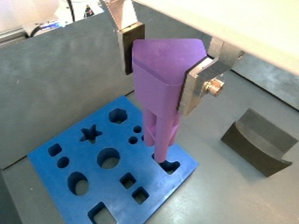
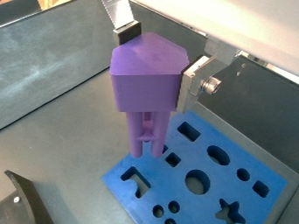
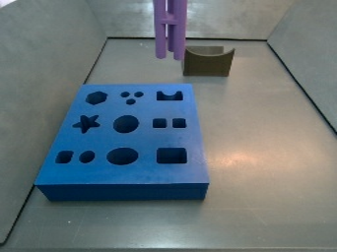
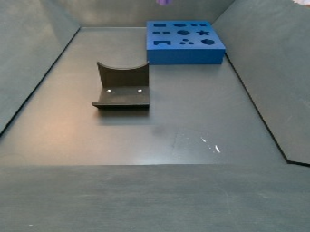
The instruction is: Insert the 3 prong object.
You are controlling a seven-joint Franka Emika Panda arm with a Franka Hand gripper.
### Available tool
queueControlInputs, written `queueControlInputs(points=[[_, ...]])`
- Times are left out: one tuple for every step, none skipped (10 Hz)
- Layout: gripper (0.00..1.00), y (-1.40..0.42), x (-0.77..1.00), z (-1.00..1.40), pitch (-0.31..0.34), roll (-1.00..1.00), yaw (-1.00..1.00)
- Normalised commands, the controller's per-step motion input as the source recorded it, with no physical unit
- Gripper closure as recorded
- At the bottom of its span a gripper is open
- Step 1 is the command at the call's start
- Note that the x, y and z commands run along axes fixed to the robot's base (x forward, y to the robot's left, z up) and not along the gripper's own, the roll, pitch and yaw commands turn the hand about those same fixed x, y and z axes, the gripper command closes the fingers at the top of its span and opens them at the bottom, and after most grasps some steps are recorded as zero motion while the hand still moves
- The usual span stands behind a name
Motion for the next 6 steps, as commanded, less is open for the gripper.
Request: queueControlInputs(points=[[1.0, 0.0, -0.02, 0.0, 0.0, 0.0, 0.0], [1.0, 0.0, -0.33, -0.09, -0.063, 0.06, -0.55], [1.0, 0.25, -0.14, -0.36, 0.119, 0.12, -0.59], [1.0, 0.18, -0.16, -0.45, 0.121, 0.05, -0.73], [1.0, 0.33, -0.45, -0.41, 0.0, 0.0, -0.6], [1.0, 0.64, -0.51, -0.46, -0.099, -0.13, -0.14]])
